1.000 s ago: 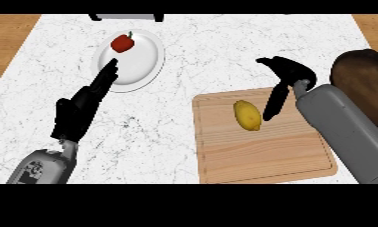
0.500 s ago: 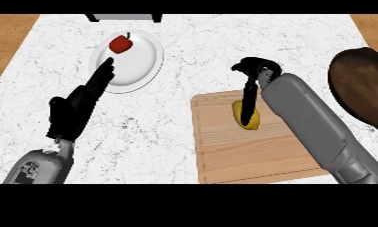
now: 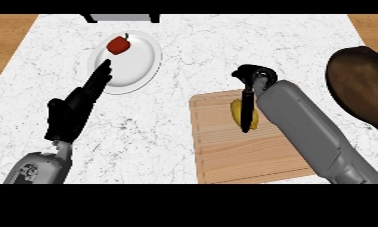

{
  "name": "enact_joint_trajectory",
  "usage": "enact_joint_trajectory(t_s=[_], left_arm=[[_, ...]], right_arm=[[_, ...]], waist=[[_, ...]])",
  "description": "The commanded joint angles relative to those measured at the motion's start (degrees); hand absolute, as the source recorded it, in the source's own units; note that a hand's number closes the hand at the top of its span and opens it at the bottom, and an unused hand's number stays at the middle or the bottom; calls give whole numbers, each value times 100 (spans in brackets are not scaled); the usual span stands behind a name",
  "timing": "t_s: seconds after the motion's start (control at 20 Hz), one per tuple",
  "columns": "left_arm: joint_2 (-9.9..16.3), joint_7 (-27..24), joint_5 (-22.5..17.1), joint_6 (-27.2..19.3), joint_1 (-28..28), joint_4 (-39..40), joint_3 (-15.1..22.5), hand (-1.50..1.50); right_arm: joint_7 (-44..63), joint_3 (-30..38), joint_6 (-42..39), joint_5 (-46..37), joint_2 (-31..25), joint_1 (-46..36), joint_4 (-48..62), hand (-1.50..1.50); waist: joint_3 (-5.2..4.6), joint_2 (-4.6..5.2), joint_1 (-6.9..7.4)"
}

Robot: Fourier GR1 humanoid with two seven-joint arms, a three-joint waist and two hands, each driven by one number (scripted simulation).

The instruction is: Pick the lemon from the cutting board and place it in the pan

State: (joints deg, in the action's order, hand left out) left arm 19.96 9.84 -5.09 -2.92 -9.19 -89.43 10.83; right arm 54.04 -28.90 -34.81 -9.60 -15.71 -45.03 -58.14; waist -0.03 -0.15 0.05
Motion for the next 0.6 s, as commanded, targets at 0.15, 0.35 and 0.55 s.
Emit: enact_joint_trajectory(t_s=[0.15,0.35,0.55], left_arm=[[-35,322,0,188,-53,-281,-120,0],[-115,330,71,293,-313,-6,-290,0],[-48,374,154,361,104,-498,-392,0]], right_arm=[[415,-36,-360,-381,42,189,49,-150],[358,74,-57,-740,382,242,220,-150],[120,100,-112,-1056,172,707,-166,-150]], waist=[[2,10,21],[2,22,21],[4,9,16]])
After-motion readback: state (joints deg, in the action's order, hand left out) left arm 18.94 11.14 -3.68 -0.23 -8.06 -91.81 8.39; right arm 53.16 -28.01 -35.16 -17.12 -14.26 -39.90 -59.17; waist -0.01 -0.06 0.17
